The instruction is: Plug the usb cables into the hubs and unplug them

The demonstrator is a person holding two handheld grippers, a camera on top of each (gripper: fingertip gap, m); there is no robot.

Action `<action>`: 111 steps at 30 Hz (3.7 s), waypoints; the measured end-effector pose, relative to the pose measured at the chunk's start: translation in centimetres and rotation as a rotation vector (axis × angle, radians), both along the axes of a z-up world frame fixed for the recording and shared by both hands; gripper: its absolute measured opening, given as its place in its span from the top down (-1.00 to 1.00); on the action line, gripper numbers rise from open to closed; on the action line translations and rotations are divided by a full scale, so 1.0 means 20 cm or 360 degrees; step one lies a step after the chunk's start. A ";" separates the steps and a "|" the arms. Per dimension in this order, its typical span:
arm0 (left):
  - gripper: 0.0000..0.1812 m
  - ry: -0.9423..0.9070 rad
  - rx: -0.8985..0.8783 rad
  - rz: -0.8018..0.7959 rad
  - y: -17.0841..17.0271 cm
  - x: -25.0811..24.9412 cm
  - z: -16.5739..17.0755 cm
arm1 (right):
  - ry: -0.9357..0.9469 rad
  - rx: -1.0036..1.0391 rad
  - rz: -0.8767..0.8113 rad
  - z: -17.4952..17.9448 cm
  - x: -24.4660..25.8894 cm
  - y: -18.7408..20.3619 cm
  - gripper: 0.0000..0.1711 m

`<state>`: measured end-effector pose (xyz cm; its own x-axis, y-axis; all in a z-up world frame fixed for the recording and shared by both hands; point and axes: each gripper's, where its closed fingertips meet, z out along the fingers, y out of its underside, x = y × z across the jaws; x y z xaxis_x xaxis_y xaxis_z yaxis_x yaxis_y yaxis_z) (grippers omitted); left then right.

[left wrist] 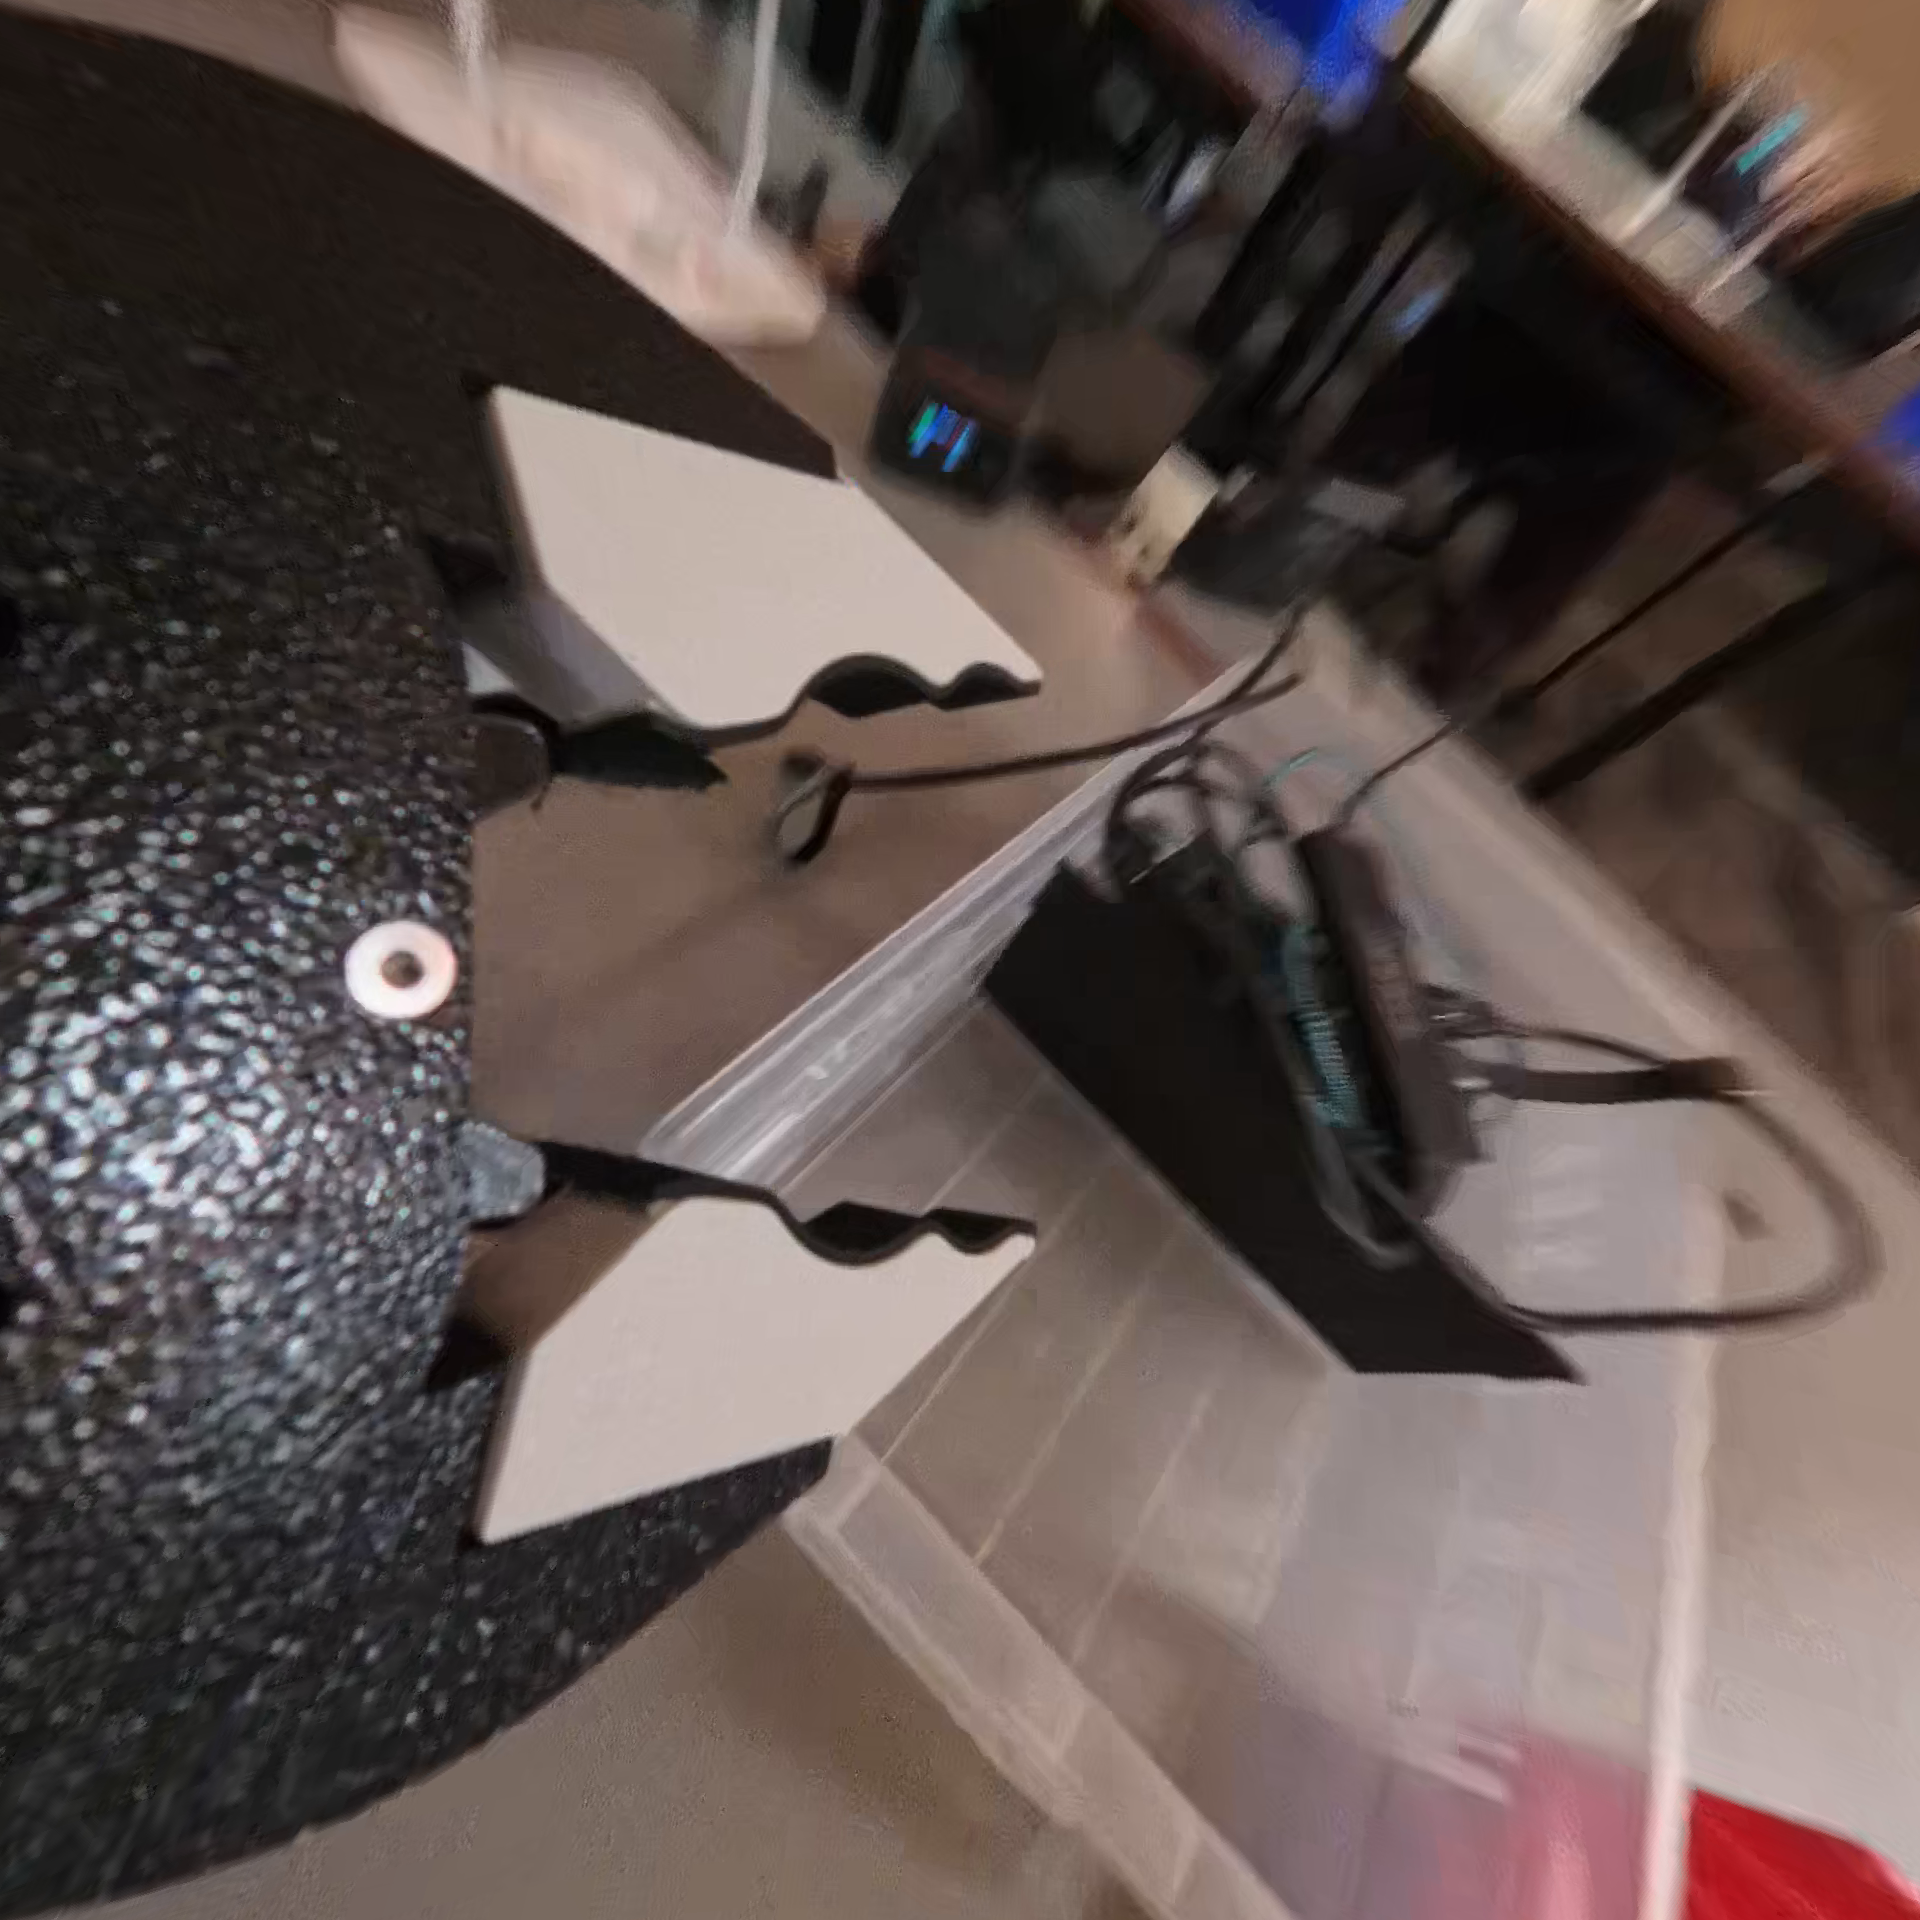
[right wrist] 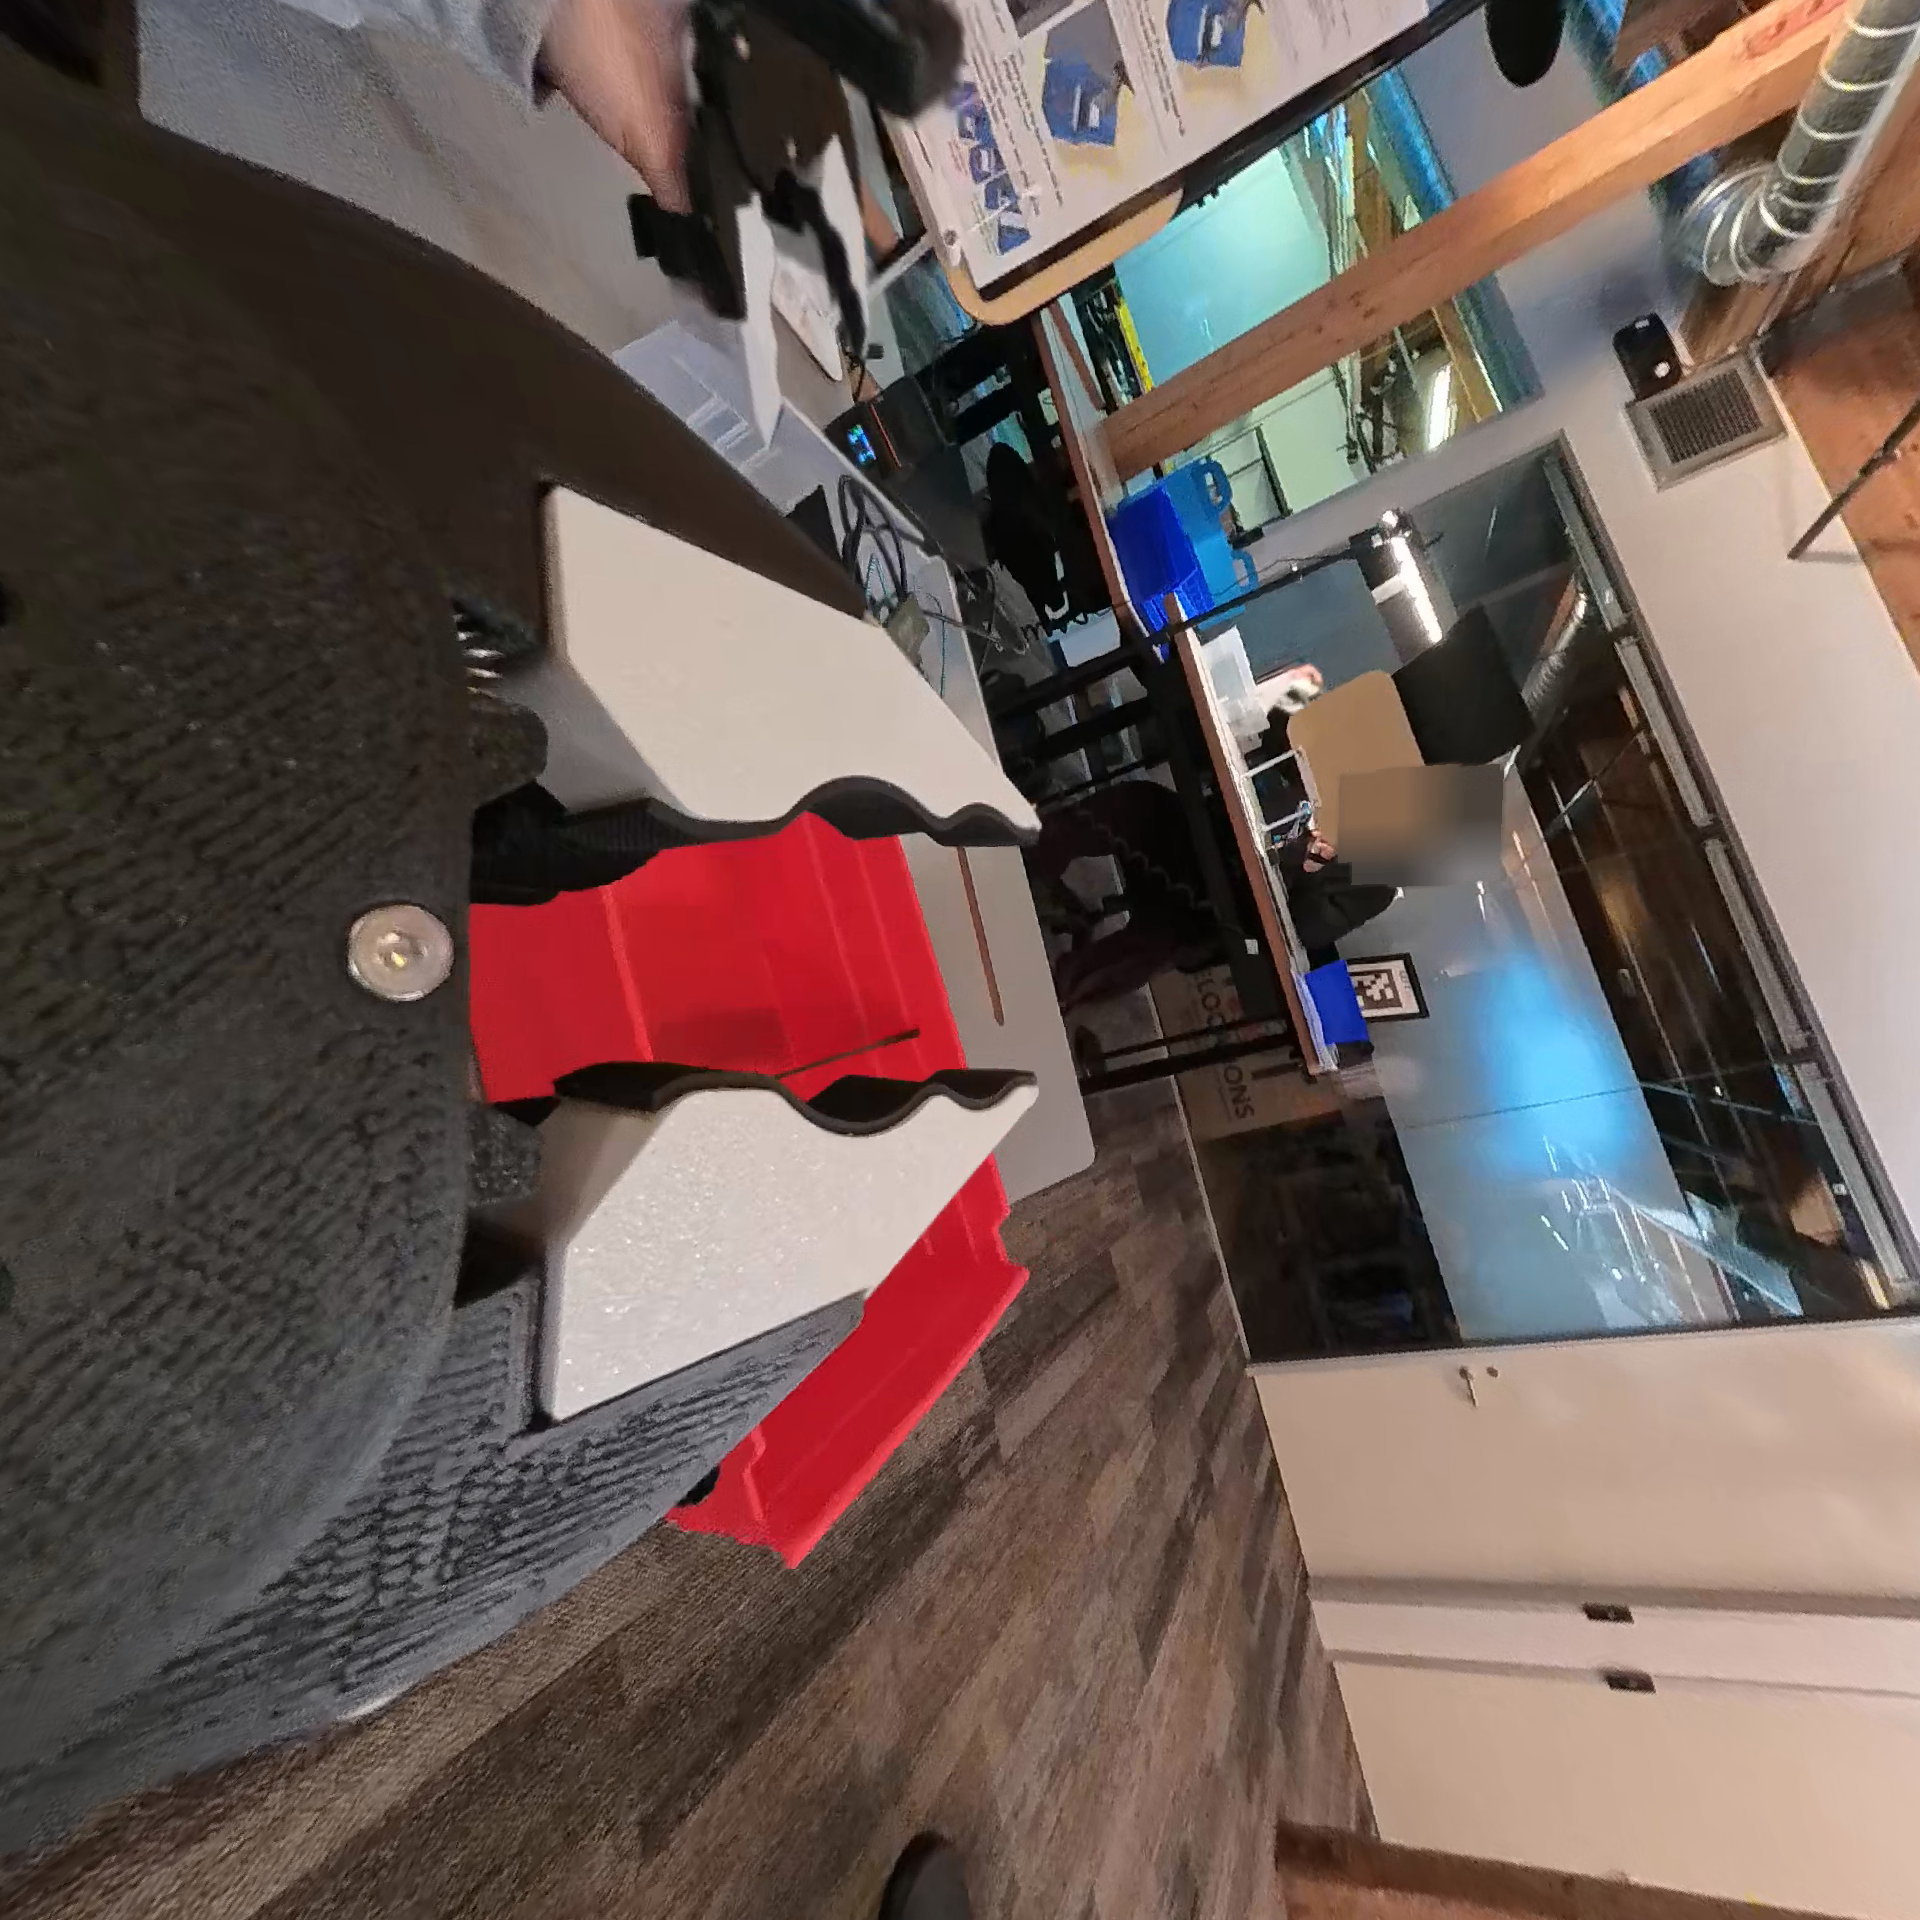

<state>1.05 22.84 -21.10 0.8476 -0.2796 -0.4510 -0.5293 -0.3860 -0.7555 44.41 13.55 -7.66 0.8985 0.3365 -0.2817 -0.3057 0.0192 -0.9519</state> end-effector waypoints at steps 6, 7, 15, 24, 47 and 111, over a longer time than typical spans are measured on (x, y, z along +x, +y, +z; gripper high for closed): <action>0.15 -0.0668 -0.0294 -0.0107 0.04 0.03 -0.17 | 0.0002 -0.0032 0.0032 -0.02 -0.01 0.01 0.51; 0.14 -0.0627 -0.0319 -0.0100 0.04 0.02 -0.19 | 0.0013 -0.0029 0.0045 -0.02 -0.01 0.01 0.51; 0.63 -0.0208 -0.0473 0.0169 0.04 -0.23 -0.29 | 0.0034 -0.0006 0.0092 0.00 -0.03 -0.01 0.52; 0.98 -0.0829 -0.0238 0.0249 -0.15 -0.68 -0.25 | 0.0051 -0.0012 0.0165 -0.01 -0.06 0.01 0.53; 0.88 -0.0893 0.0180 0.0991 -1.07 -1.71 -0.18 | 0.0009 -0.0789 -0.0172 -0.49 0.06 0.21 0.13; 0.35 -0.0656 0.0072 0.1098 -1.05 -1.67 -0.01 | -0.0690 -0.1127 0.0084 -0.92 -0.25 0.48 0.94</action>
